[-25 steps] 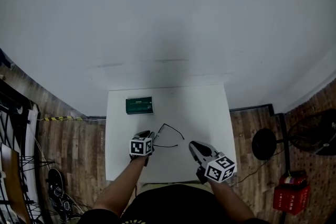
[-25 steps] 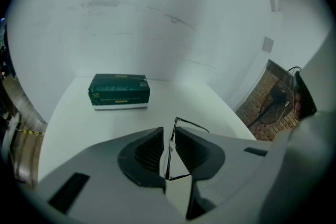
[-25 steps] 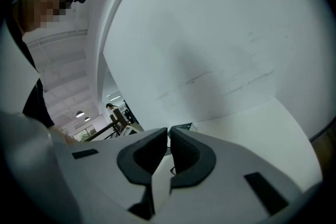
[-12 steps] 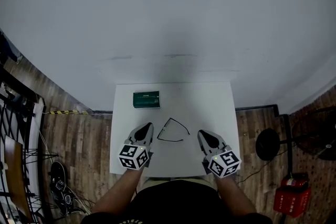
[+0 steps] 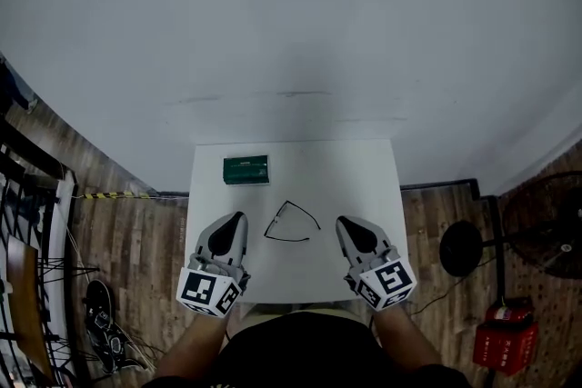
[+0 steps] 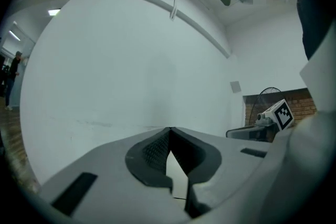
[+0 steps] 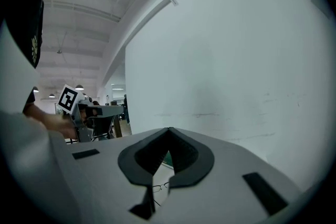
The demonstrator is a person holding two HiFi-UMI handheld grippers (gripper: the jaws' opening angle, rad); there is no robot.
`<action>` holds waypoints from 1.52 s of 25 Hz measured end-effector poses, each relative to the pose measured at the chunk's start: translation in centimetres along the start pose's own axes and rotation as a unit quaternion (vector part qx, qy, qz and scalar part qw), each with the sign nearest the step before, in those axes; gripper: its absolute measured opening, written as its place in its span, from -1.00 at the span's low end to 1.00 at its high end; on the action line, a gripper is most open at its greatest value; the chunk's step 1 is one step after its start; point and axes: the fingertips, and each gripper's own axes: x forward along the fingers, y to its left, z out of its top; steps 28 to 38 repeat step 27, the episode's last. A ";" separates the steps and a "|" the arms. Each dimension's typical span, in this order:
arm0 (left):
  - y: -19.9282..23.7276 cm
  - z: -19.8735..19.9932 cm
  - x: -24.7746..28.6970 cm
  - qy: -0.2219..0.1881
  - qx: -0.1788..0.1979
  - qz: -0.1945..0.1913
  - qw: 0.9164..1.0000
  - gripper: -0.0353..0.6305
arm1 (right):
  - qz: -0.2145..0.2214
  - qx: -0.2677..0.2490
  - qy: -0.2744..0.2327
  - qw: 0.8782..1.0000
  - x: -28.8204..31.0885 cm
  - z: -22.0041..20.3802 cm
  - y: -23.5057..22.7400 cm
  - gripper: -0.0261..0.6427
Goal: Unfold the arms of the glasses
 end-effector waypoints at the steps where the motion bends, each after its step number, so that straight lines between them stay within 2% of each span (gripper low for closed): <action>1: -0.5 0.9 -0.2 -0.006 0.008 -0.003 1.000 -0.88 | 0.001 -0.008 -0.006 1.000 -0.3 0.6 0.1 -0.92; 7: -3.2 5.2 -1.3 -0.041 0.043 -0.008 0.998 -0.88 | 0.011 -0.043 -0.042 0.998 -2.2 4.1 0.4 -0.92; 10: -4.0 5.9 -1.9 -0.049 0.043 -0.005 0.998 -0.88 | 0.014 -0.057 -0.052 0.997 -3.2 5.4 0.6 -0.92; 14: -4.6 5.7 -2.1 -0.043 0.040 0.006 0.998 -0.88 | 0.023 -0.065 -0.054 0.996 -4.0 5.5 0.3 -0.92; 22: -5.7 3.8 -2.5 -0.026 0.030 0.032 0.999 -0.88 | 0.042 -0.047 -0.032 0.997 -4.3 4.2 -0.9 -0.92; 38: -6.9 2.6 -2.5 -0.014 0.031 0.036 0.999 -0.88 | 0.049 -0.047 -0.022 0.997 -4.9 3.7 -1.3 -0.92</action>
